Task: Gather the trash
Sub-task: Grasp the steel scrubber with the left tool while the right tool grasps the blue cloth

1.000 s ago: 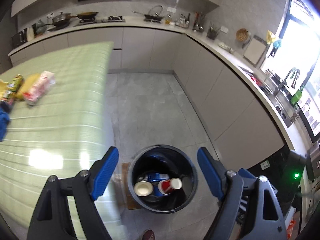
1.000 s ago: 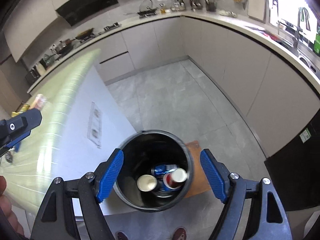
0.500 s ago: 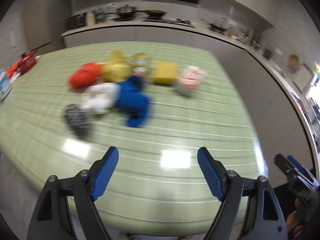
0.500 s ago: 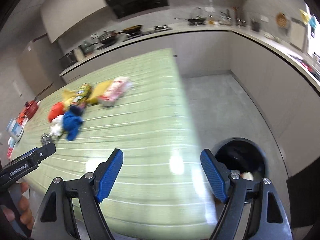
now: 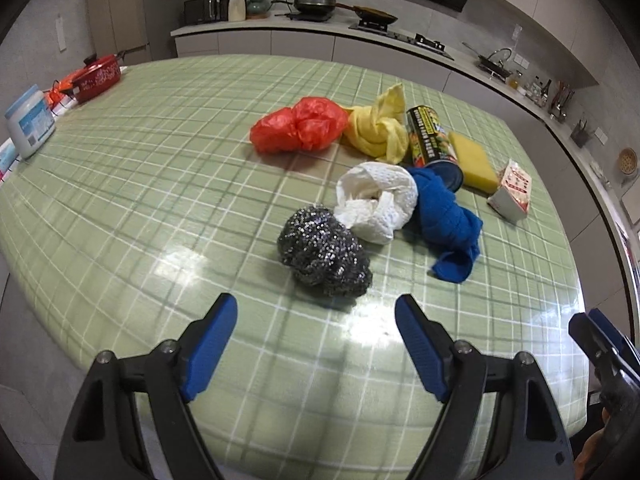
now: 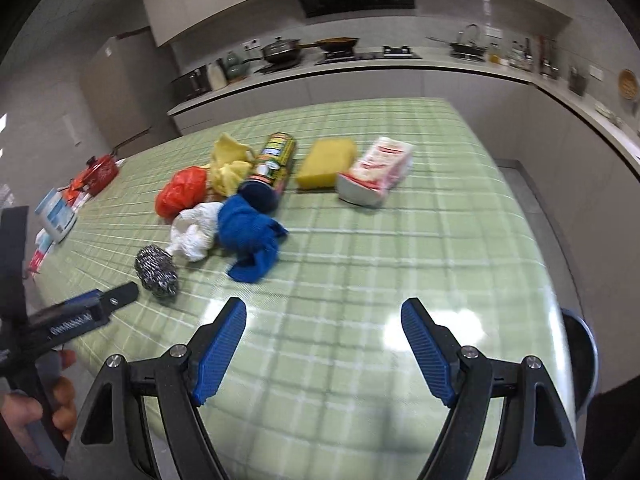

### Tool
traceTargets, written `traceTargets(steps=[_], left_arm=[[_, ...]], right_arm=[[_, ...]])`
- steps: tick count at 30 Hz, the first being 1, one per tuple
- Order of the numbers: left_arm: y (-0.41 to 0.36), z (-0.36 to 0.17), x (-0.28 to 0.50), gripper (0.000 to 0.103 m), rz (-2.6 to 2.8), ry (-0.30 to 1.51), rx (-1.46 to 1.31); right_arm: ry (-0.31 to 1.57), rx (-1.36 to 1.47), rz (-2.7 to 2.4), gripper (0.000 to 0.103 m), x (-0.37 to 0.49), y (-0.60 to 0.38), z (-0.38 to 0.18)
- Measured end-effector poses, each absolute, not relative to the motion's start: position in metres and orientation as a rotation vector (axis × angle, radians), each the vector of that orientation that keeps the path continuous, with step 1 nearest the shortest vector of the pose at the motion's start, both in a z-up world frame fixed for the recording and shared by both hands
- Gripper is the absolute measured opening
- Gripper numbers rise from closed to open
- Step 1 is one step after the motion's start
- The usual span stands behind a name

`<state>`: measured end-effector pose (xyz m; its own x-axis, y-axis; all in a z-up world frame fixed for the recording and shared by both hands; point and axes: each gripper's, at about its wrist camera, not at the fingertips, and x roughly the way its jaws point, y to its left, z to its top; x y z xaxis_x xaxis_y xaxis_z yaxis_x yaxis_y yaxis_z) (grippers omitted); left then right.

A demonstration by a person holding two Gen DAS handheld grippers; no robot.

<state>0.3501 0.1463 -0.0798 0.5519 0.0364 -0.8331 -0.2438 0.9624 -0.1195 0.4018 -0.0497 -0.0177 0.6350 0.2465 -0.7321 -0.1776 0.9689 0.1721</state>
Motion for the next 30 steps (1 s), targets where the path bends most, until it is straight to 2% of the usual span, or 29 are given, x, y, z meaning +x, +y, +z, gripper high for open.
traceTargets(steps=[9,11,16,29,30], left_arm=[[0.162,-0.11,0.389,0.08,0.187,1.006,-0.252],[0.166,-0.112,0.39,0.076,0.187,0.996,-0.235],[0.188,-0.116,0.397,0.051,0.134,1.003,-0.199],[0.214,-0.111,0.416,0.05,-0.002,1.006,-0.109],[0.215,-0.111,0.415,0.048,-0.01,1.002,-0.106]], right_arm=[[0.869,0.068,0.327,0.081,0.452,-0.02,-0.037],[0.883,0.067,0.34,0.081,0.462,-0.01,-0.042],[0.894,0.048,0.345,0.081,0.482,0.016,-0.051],[0.958,0.049,0.312,0.081,0.523,0.059,-0.081],[0.957,0.061,0.313,0.071,0.522,0.059,-0.082]])
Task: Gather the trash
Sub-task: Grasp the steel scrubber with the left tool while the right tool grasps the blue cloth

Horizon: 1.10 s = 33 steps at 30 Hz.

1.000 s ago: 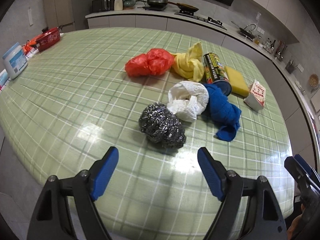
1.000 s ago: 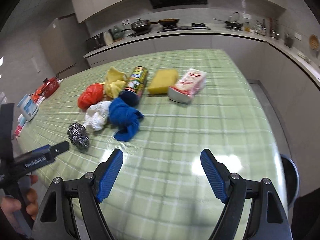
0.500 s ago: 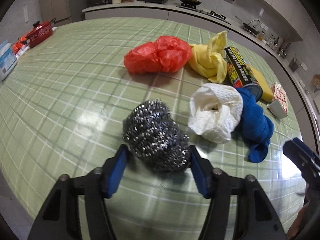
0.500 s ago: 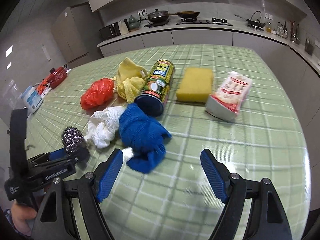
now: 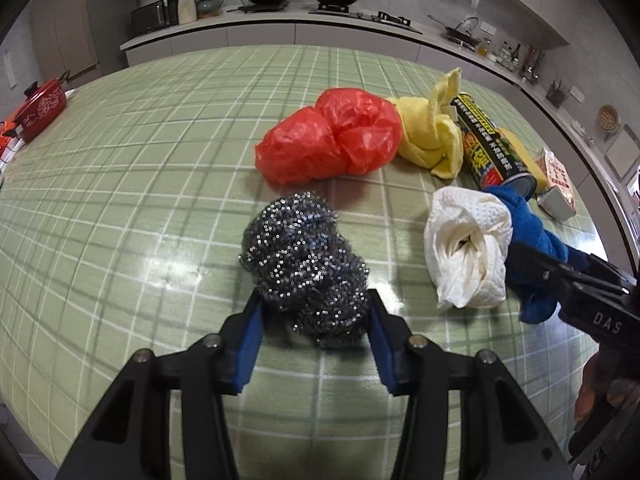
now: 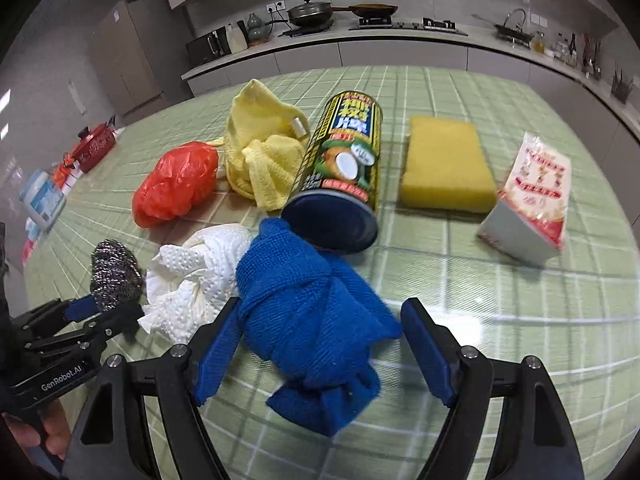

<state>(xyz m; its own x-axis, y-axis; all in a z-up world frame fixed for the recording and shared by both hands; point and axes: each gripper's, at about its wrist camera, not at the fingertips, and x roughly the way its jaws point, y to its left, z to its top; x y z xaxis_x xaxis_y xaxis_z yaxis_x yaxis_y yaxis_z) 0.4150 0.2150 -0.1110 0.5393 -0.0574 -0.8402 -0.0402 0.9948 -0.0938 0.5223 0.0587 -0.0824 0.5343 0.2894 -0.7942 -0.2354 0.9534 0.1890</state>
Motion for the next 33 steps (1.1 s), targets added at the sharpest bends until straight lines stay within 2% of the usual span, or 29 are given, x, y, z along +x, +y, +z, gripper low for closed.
traceTargets(steps=[1,3,6,10,13,21,23,26,28,30,33], left_arm=[[0.216,-0.111,0.415,0.042,-0.015,1.0,-0.102],[0.218,-0.11,0.414,0.034,-0.03,0.996,-0.093],[0.222,-0.109,0.412,0.029,-0.048,0.995,-0.108],[0.226,-0.104,0.406,0.021,-0.065,0.986,-0.116],[0.224,-0.097,0.399,0.019,-0.084,0.976,-0.115],[0.215,-0.093,0.387,0.018,-0.139,0.989,-0.067],[0.215,-0.097,0.386,0.019,-0.14,0.999,-0.059],[0.217,-0.101,0.386,0.031,-0.136,1.028,-0.083],[0.219,-0.099,0.387,0.046,-0.132,1.025,-0.1],[0.222,-0.096,0.387,0.057,-0.113,1.005,-0.102],[0.223,-0.094,0.392,0.059,-0.105,0.993,-0.104]], right_arm=[[0.953,0.066,0.314,0.062,0.521,0.059,-0.083],[0.959,0.065,0.323,0.049,0.519,0.062,-0.082],[0.962,0.07,0.324,0.043,0.512,0.065,-0.082],[0.942,0.109,0.299,0.043,0.497,0.056,-0.075],[0.925,0.135,0.27,0.043,0.483,0.045,-0.067],[0.924,0.161,0.215,0.043,0.446,0.025,-0.055],[0.948,0.144,0.211,0.046,0.44,0.027,-0.061],[0.957,0.081,0.195,0.056,0.438,0.034,-0.066],[0.93,0.038,0.172,0.071,0.437,0.036,-0.065],[0.904,0.025,0.169,0.074,0.439,0.035,-0.062],[0.899,0.022,0.174,0.075,0.449,0.034,-0.061]])
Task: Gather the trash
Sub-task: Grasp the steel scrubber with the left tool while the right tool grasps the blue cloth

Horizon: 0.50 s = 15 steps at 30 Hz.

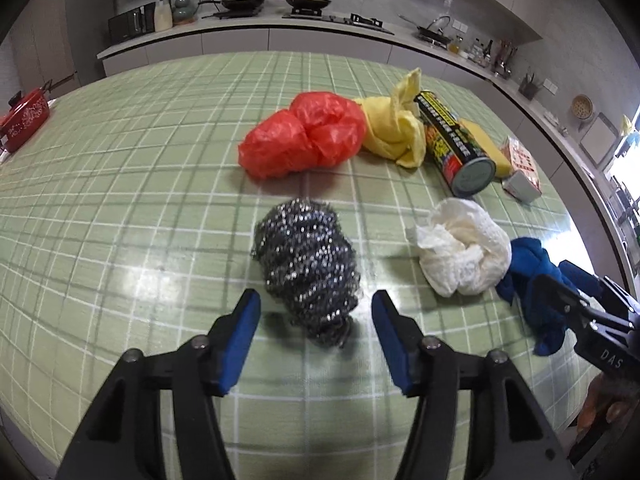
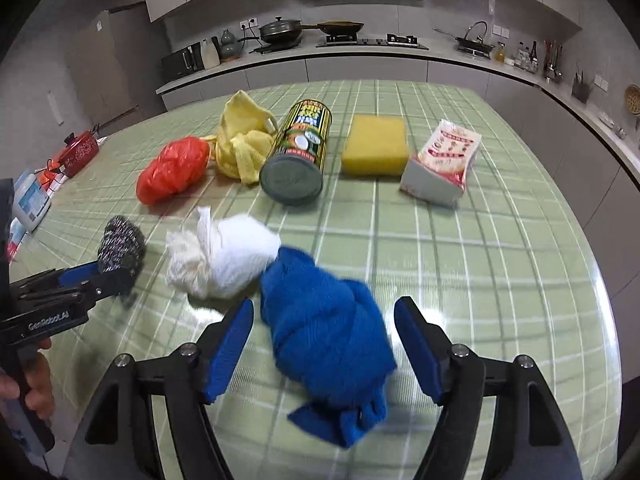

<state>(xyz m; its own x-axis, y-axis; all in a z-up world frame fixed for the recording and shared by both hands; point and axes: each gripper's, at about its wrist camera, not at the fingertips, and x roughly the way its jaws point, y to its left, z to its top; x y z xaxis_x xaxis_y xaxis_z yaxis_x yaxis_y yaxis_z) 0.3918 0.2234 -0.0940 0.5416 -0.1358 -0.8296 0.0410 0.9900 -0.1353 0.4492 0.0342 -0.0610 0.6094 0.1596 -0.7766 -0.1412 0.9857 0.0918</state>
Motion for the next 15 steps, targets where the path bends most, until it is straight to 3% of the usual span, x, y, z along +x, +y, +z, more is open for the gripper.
traceTargets(steps=[5,6,7,10,15], left_arm=[[0.225,-0.099,0.407,0.056,-0.107,0.997,-0.122],[0.226,-0.1,0.408,0.047,-0.113,1.003,-0.137],[0.228,-0.102,0.409,0.046,-0.116,1.009,-0.151],[0.229,-0.102,0.406,0.042,-0.112,0.992,-0.145],[0.227,-0.09,0.393,0.041,-0.128,0.955,-0.136]], right_arm=[[0.931,0.07,0.224,0.074,0.462,0.034,-0.072],[0.937,0.084,0.229,0.065,0.463,0.034,-0.074],[0.947,0.088,0.229,0.052,0.464,0.034,-0.076],[0.95,0.105,0.238,0.045,0.462,0.032,-0.078],[0.929,0.149,0.224,0.041,0.454,0.025,-0.07]])
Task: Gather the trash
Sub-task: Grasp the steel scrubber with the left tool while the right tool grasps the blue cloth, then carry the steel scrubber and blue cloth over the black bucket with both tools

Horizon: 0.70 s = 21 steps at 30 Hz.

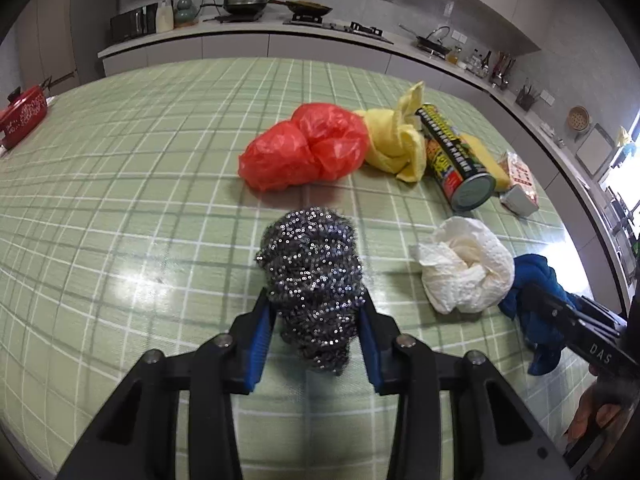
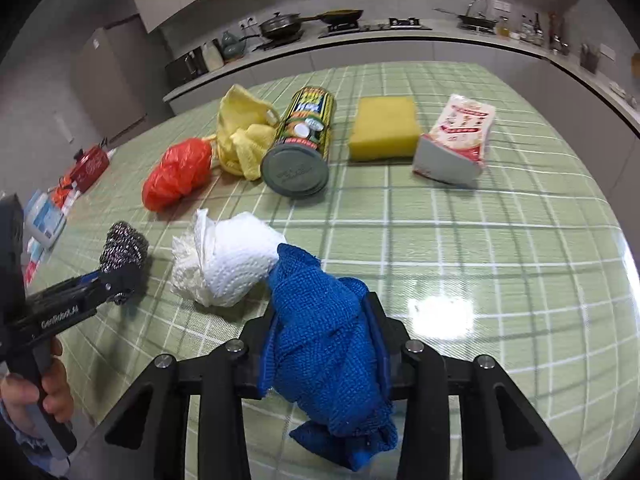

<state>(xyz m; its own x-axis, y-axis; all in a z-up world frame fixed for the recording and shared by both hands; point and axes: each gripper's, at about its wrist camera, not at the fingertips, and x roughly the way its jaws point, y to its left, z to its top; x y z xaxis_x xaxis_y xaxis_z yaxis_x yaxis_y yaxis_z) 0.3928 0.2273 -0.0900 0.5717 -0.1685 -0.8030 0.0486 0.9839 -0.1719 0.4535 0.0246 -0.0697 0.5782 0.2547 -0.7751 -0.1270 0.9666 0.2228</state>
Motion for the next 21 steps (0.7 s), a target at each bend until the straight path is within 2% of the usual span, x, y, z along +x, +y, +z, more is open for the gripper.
traceTargets(steps=[9,21], left_arm=[[0.193,-0.055,0.372,0.041,-0.248,0.877,-0.097],[0.163,-0.048,0.359,0.041,-0.323,0.857,-0.064]], right_arm=[[0.862,0.244,0.128,0.041,0.425,-0.006,-0.043],[0.718,0.418,0.109,0.041,0.396,-0.044,-0.007]])
